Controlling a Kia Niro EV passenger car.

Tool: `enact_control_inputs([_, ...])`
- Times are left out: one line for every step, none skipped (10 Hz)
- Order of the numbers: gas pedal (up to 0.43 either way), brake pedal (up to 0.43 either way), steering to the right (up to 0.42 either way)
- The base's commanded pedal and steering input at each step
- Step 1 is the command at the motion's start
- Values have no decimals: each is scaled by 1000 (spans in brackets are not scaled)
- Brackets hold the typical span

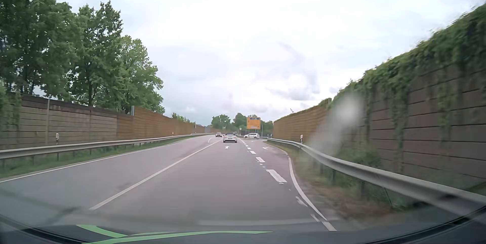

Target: Follow the waypoints while adhering to traffic rules and regulations

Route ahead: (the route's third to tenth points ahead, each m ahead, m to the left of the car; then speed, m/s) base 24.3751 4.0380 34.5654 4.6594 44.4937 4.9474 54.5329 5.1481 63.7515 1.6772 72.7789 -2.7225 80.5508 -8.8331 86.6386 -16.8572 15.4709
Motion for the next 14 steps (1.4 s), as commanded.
enact_control_inputs([0, 0, 10])
enact_control_inputs([0, 0, 11])
enact_control_inputs([0, 0, 11])
enact_control_inputs([0, 0, 11])
enact_control_inputs([0, 0, 11])
enact_control_inputs([0, 0, 10])
enact_control_inputs([0, 6, 10])
enact_control_inputs([0, 12, 8])
enact_control_inputs([0, 24, 5])
enact_control_inputs([0, 30, 4])
enact_control_inputs([0, 37, 4])
enact_control_inputs([0, 43, 3])
enact_control_inputs([0, 55, 0])
enact_control_inputs([0, 55, 0])
